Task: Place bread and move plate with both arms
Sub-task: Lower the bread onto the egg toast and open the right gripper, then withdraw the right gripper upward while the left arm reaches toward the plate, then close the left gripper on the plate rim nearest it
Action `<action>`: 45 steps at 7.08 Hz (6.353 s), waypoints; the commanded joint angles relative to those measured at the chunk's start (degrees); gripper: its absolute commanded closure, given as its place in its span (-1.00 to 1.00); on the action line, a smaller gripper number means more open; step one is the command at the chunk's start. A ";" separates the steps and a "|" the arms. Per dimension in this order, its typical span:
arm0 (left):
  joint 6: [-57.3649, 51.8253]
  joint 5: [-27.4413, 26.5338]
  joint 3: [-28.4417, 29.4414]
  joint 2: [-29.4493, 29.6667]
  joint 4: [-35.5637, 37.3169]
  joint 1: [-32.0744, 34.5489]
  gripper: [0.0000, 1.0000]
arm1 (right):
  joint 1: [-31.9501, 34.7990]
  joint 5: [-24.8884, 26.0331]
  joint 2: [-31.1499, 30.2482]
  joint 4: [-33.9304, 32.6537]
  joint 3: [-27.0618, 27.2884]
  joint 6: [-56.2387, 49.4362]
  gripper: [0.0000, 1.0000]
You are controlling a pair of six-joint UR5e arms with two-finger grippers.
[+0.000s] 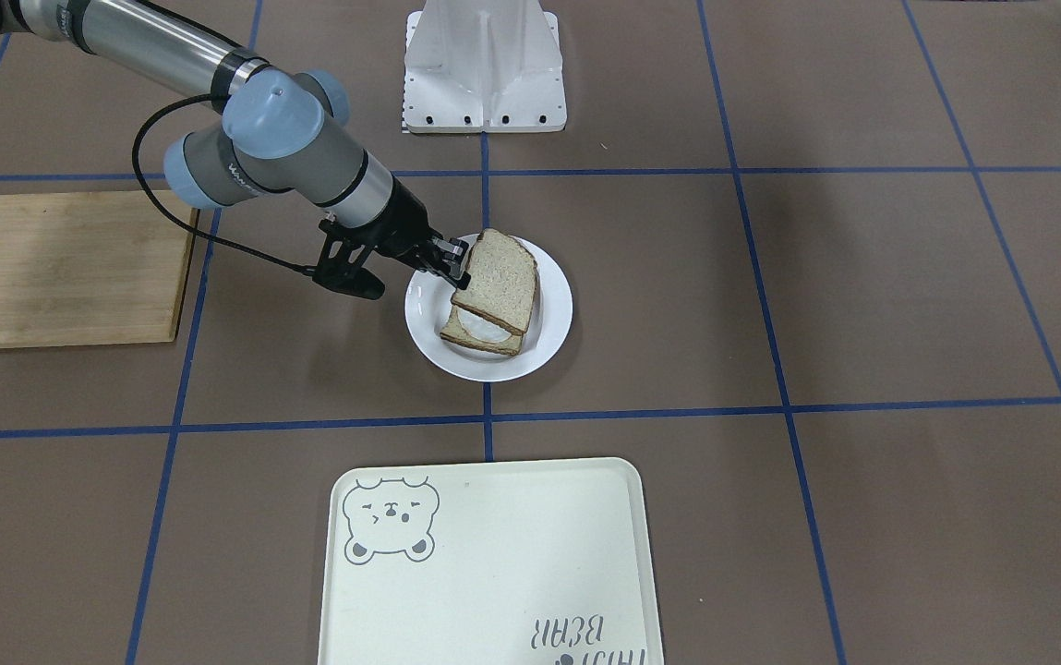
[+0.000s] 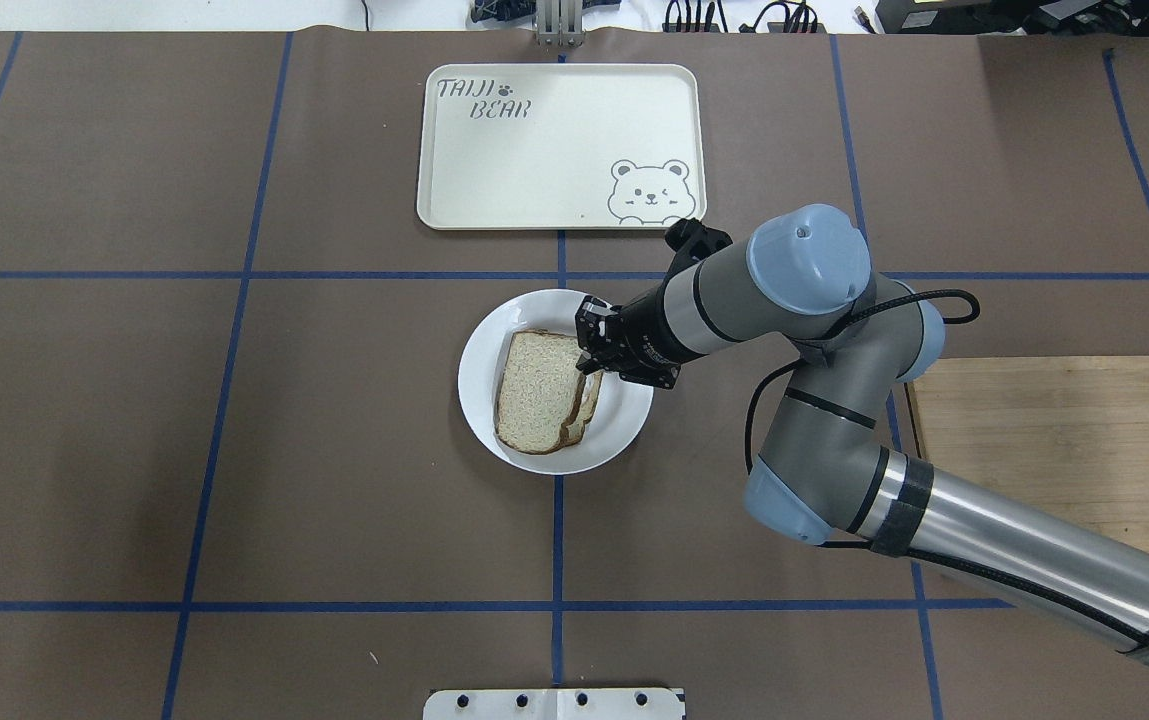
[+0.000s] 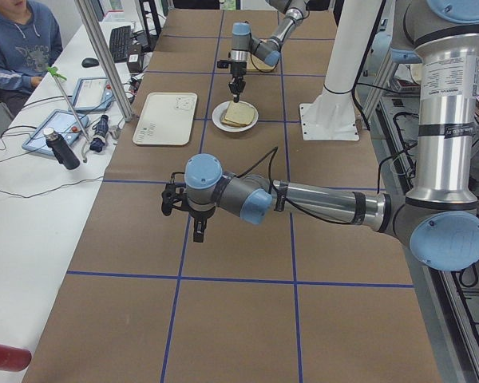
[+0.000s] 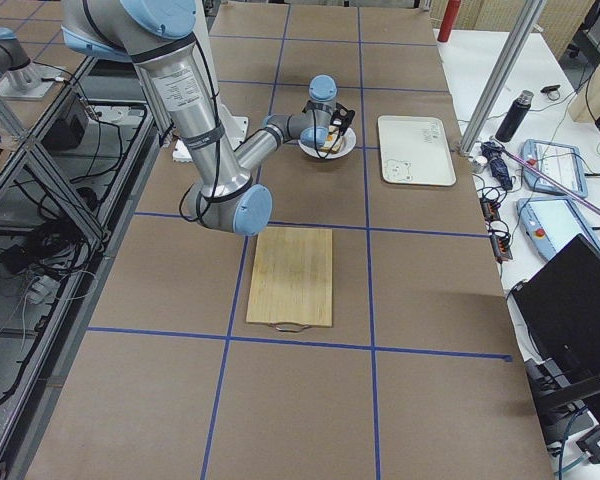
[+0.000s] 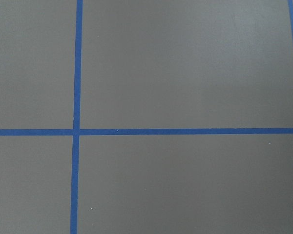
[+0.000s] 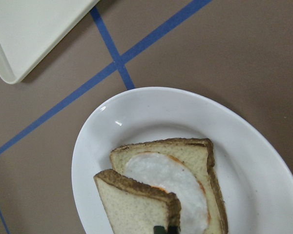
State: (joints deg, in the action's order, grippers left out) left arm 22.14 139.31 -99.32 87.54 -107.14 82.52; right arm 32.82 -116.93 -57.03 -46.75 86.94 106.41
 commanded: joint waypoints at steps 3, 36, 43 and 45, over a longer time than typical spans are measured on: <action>0.00 0.00 0.09 0.00 0.00 -0.08 -0.97 | 1.01 -0.05 -0.10 2.19 -1.86 -0.50 1.00; 91.76 -43.42 16.79 24.95 -60.29 -59.06 -0.04 | 37.49 -21.23 -17.86 -36.22 10.97 -67.13 -1.00; 91.50 -46.67 18.46 26.19 -60.29 -60.90 0.49 | 37.49 -21.32 -17.86 -36.22 10.89 -67.13 -1.00; 91.41 -46.76 18.46 26.19 -60.38 -60.90 1.00 | 37.49 -21.32 -17.86 -36.22 10.71 -67.13 -1.00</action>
State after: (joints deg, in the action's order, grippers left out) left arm 113.58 92.62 -80.89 113.77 -167.46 21.64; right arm 70.31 -138.25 -74.88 -82.97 97.75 39.29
